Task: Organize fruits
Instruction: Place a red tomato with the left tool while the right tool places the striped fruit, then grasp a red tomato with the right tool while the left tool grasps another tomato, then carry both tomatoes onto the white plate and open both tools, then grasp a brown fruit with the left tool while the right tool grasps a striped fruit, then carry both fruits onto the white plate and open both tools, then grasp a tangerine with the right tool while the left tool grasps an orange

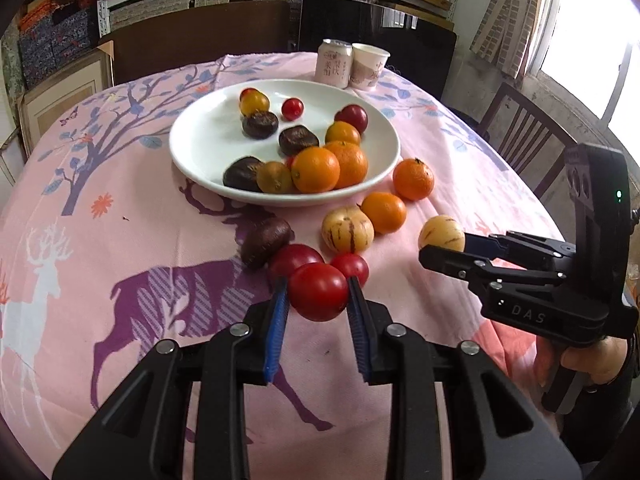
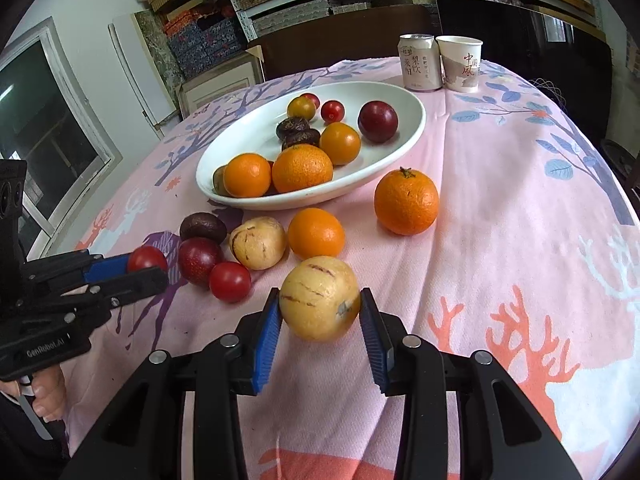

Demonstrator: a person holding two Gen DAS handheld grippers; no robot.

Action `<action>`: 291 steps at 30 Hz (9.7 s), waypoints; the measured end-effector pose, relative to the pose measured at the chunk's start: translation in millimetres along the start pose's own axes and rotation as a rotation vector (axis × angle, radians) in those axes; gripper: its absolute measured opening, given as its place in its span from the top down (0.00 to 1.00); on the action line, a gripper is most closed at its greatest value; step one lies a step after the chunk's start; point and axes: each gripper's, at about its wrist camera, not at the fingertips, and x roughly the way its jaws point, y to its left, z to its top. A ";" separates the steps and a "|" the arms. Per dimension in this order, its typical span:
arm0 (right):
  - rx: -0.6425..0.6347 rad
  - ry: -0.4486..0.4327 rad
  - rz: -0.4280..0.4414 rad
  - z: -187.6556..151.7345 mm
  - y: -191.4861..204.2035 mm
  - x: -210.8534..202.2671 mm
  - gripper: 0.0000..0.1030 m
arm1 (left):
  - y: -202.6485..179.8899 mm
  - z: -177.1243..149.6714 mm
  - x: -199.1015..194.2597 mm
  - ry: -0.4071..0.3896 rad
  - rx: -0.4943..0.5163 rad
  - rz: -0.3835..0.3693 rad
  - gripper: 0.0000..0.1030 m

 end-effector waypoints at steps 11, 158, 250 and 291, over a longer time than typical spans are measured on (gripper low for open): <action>-0.054 -0.131 -0.054 47.7 11.2 -33.7 0.62 | 18.6 66.1 -6.3 -0.089 -0.027 0.032 0.73; 0.025 -0.070 0.023 48.7 6.3 -4.0 0.48 | 45.9 54.5 18.6 -0.107 -0.168 0.125 0.12; 0.170 -0.171 0.130 97.8 0.2 22.5 0.45 | 60.0 92.0 49.3 -0.079 -0.160 0.141 0.25; 0.177 -0.091 -0.069 50.7 -68.9 -0.9 0.57 | -48.2 38.4 82.5 0.104 -0.032 -0.011 0.21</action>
